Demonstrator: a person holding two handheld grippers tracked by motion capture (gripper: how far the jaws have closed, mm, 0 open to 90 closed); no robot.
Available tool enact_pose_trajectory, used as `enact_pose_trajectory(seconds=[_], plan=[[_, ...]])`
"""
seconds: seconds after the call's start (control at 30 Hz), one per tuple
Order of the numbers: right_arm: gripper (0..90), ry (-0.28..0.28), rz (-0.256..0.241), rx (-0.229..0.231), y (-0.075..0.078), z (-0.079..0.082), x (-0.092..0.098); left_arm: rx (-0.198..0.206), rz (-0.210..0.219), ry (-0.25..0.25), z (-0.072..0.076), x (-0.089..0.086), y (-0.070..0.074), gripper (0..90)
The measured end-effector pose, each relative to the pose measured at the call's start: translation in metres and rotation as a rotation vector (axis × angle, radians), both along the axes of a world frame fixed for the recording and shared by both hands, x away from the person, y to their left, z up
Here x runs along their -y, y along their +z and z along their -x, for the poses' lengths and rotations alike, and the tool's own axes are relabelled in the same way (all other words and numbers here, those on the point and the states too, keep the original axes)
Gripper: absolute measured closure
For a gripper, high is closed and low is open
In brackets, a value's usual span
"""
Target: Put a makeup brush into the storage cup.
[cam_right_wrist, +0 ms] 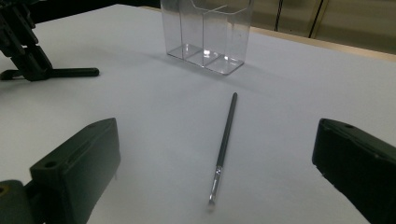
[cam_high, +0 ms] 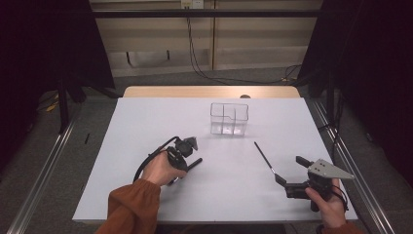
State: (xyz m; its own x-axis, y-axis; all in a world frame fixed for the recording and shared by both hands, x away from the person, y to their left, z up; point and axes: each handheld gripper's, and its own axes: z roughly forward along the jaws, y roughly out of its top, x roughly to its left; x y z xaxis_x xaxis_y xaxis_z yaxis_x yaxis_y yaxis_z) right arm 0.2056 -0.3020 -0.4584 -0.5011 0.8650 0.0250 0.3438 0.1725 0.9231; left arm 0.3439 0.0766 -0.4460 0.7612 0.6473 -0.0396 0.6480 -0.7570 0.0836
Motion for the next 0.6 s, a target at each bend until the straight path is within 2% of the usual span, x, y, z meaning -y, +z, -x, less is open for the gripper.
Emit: enact_pose_trajectory(seconds=[0.1,0.33,0.53,0.6], plan=[[0.6,0.001,0.002,-0.001,0.0,0.0,-0.0001,-0.012,0.004,-0.014,-0.0007,-0.0003,0.0003,76.0],[0.6,-0.002,0.003,-0.004,-0.0003,-0.0003,-0.0001,-0.025,0.017,-0.035,-0.0026,-0.0034,0.0011,76.7],[0.6,-0.003,0.003,-0.004,-0.0004,-0.0006,-0.0001,-0.022,0.051,-0.031,-0.0024,-0.0066,0.0012,76.9],[0.6,-0.004,0.003,-0.005,-0.0004,-0.0007,0.0,-0.023,0.045,-0.043,-0.0028,-0.0074,0.0021,76.9]])
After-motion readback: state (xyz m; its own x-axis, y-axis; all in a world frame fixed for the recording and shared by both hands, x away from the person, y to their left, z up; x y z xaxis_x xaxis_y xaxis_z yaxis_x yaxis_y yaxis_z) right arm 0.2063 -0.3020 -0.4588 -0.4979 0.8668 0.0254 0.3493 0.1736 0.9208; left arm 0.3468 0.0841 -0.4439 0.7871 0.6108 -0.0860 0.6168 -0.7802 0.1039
